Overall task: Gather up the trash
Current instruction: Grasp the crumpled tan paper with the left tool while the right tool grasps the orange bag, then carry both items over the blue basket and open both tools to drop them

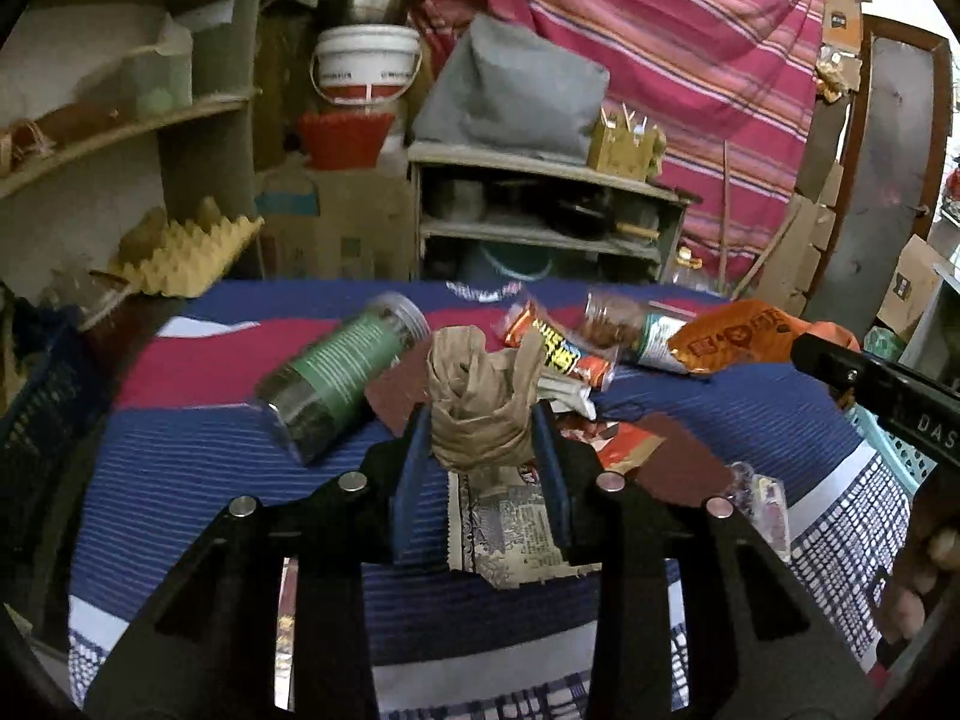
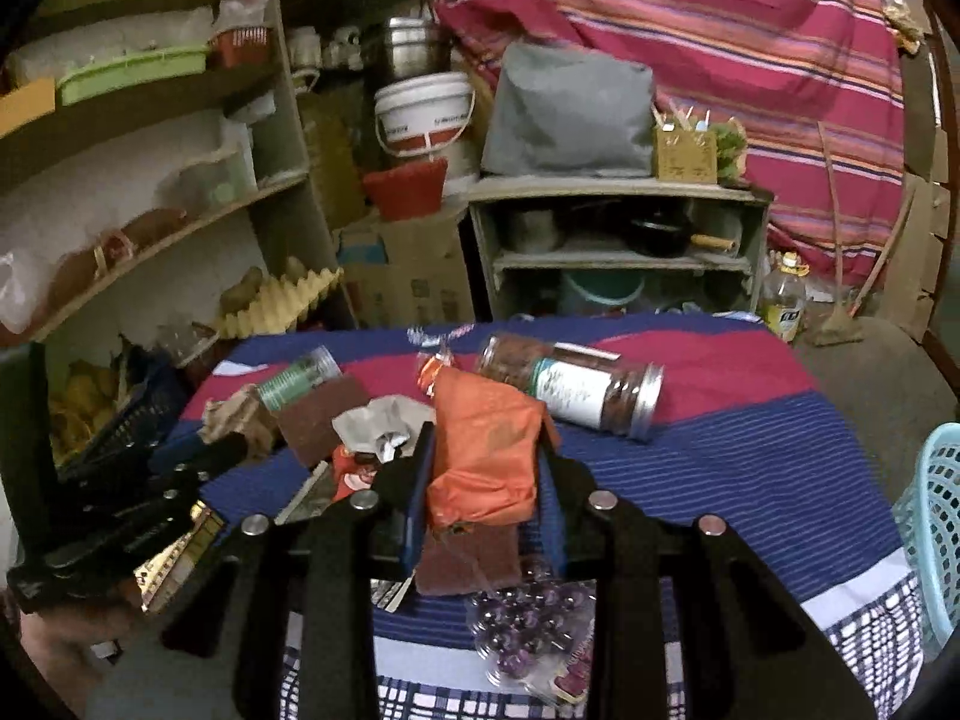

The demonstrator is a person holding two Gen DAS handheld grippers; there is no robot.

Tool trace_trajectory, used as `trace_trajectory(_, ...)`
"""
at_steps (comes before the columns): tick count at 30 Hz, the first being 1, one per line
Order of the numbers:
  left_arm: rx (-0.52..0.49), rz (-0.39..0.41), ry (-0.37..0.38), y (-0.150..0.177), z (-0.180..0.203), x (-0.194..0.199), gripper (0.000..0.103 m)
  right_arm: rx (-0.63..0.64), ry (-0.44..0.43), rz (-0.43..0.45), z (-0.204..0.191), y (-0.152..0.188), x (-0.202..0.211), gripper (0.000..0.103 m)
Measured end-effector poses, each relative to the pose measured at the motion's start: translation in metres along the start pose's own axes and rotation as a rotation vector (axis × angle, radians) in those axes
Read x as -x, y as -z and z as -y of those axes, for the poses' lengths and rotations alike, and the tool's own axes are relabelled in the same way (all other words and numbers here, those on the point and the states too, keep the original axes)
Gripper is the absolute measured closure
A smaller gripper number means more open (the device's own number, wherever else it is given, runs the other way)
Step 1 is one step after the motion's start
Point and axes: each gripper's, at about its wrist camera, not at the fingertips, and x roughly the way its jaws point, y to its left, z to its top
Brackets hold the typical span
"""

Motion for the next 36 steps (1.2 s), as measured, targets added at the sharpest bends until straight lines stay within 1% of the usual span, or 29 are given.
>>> trace_trajectory(7,0.022,0.025,0.010,0.004,-0.003,0.026,0.070,-0.014,-0.012,0.041,0.003,0.003,0.028,0.072)
trace_trajectory(13,0.029,0.024,0.024,0.003,-0.001,0.029,0.070,-0.025,0.000,0.067,0.010,-0.001,0.039,0.072)
trace_trajectory(17,0.037,0.025,0.049,-0.001,0.011,0.029,0.070,-0.042,0.042,0.088,0.031,-0.003,0.049,0.072)
trace_trajectory(18,0.033,0.021,0.055,-0.002,0.017,0.027,0.070,-0.051,0.060,0.098,0.041,-0.004,0.055,0.072)
trace_trajectory(19,0.020,0.012,0.069,-0.003,0.028,0.024,0.070,-0.053,0.072,0.104,0.047,-0.004,0.059,0.072)
trace_trajectory(21,-0.018,0.000,0.090,-0.005,0.053,0.017,0.070,-0.059,0.127,0.127,0.072,-0.005,0.074,0.072)
trace_trajectory(24,-0.045,0.001,0.140,-0.009,0.092,0.013,0.070,-0.093,0.237,0.158,0.121,-0.004,0.102,0.072)
trace_trajectory(25,-0.061,0.001,0.168,-0.011,0.113,0.010,0.070,-0.110,0.286,0.168,0.137,-0.002,0.112,0.072)
trace_trajectory(26,-0.076,-0.001,0.194,-0.013,0.134,0.006,0.070,-0.131,0.354,0.179,0.161,0.001,0.127,0.072)
trace_trajectory(27,-0.088,-0.004,0.214,-0.013,0.150,0.003,0.070,-0.139,0.389,0.181,0.177,0.004,0.135,0.072)
trace_trajectory(28,-0.106,-0.012,0.249,-0.014,0.176,-0.003,0.070,-0.142,0.419,0.182,0.190,0.005,0.142,0.072)
trace_trajectory(29,-0.119,-0.022,0.284,-0.014,0.200,-0.009,0.070,-0.144,0.482,0.182,0.212,0.010,0.155,0.072)
trace_trajectory(30,-0.127,-0.029,0.310,-0.014,0.217,-0.013,0.070,-0.148,0.509,0.181,0.224,0.012,0.162,0.072)
trace_trajectory(32,-0.156,-0.044,0.385,-0.012,0.270,-0.023,0.070,-0.181,0.579,0.179,0.257,0.020,0.180,0.072)
trace_trajectory(33,-0.166,-0.047,0.404,-0.011,0.286,-0.026,0.070,-0.203,0.606,0.178,0.271,0.024,0.187,0.072)
trace_trajectory(35,-0.199,-0.060,0.468,-0.006,0.333,-0.035,0.070,-0.235,0.634,0.170,0.294,0.029,0.197,0.072)
trace_trajectory(36,-0.211,-0.065,0.486,-0.004,0.349,-0.038,0.070,-0.246,0.642,0.167,0.303,0.032,0.201,0.072)
